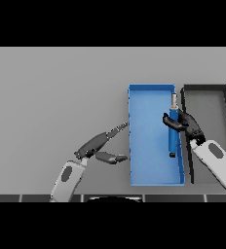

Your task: Pick up the blue pipe and place it into the blue bin.

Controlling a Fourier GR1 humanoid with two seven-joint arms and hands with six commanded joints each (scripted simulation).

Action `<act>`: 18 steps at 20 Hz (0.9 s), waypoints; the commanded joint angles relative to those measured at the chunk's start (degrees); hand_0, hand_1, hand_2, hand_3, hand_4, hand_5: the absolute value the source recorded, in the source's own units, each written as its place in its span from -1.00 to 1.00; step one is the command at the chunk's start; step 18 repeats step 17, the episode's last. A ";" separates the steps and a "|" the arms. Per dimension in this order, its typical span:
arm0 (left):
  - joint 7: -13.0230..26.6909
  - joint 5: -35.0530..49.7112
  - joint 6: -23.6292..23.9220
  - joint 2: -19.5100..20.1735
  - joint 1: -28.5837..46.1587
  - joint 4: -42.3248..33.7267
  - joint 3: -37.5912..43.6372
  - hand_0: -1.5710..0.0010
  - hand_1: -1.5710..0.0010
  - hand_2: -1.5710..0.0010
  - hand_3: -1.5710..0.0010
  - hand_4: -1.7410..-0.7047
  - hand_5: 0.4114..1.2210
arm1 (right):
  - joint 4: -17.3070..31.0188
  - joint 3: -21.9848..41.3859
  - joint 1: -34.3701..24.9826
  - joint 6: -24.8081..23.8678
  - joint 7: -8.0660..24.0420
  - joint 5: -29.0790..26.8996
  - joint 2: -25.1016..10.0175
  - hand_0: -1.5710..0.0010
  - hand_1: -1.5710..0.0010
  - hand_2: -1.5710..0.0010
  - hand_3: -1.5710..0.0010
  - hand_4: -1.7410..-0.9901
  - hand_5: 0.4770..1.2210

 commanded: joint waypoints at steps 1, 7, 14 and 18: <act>0.16 -0.10 0.07 -0.09 -0.04 0.09 -0.05 1.00 1.00 1.00 1.00 0.65 -0.96 | 0.03 0.67 -0.05 -0.07 0.00 -0.32 -0.19 0.87 0.88 0.88 0.93 0.78 0.05; 0.44 -0.47 0.31 0.01 0.15 0.35 -0.07 1.00 1.00 1.00 1.00 0.65 -0.96 | 1.19 9.55 -5.25 -1.24 -0.14 -4.43 -4.33 0.97 0.97 0.97 0.98 0.88 -0.36; -0.31 -1.04 0.92 -0.59 -0.58 1.10 -0.24 1.00 1.00 1.00 1.00 0.65 -0.95 | 1.35 12.73 -7.54 -1.91 -0.03 -6.08 -4.79 0.99 0.99 0.99 1.00 0.91 -0.51; -1.14 -0.83 0.42 0.16 0.34 0.49 -0.32 1.00 1.00 1.00 1.00 0.65 -0.95 | 1.26 12.73 -7.54 -1.81 -0.09 -6.27 -4.93 0.99 0.99 0.99 1.00 0.91 -0.55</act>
